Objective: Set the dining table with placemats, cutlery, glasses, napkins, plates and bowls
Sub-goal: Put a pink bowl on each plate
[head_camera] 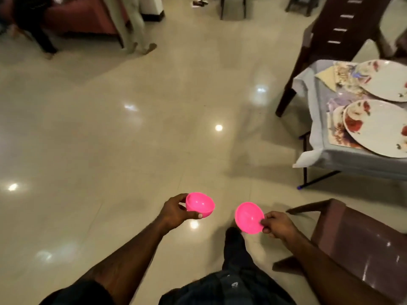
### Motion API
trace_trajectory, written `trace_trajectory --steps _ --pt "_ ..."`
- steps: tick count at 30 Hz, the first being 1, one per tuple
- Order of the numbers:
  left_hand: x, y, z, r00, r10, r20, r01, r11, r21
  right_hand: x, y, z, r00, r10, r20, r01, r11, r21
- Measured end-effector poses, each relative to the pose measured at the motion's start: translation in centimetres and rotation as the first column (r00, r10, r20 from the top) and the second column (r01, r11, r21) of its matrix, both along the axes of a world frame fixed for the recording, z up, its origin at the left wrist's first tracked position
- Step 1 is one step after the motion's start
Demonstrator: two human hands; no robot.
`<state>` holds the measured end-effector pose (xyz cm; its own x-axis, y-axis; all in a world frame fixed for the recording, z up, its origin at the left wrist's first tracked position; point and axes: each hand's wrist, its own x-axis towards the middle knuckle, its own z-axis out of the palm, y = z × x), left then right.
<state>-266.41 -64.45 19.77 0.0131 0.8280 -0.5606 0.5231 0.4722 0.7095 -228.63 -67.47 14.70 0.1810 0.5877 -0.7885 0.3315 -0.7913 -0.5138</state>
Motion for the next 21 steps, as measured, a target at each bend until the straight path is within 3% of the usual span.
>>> trace_trajectory --steps 6,14,17,21 --pt "9.1 16.0 0.7 0.996 -0.091 0.02 0.091 0.996 -0.003 5.7 11.3 0.5 0.971 -0.237 -0.031 0.237 0.971 -0.012" --pt "21.9 34.8 1.5 0.935 -0.346 0.076 0.344 0.938 0.045 14.8 25.3 8.1 0.913 -0.399 -0.087 0.408 0.897 0.173" --pt "27.5 42.3 1.5 0.88 -0.469 0.075 0.463 0.882 0.082 19.2 28.0 8.6 0.818 -0.558 -0.139 0.575 0.791 0.209" --pt "36.8 51.3 2.1 0.784 -0.612 0.107 0.595 0.789 0.153 24.5 30.6 9.2 0.583 -0.804 -0.119 0.804 0.55 0.228"
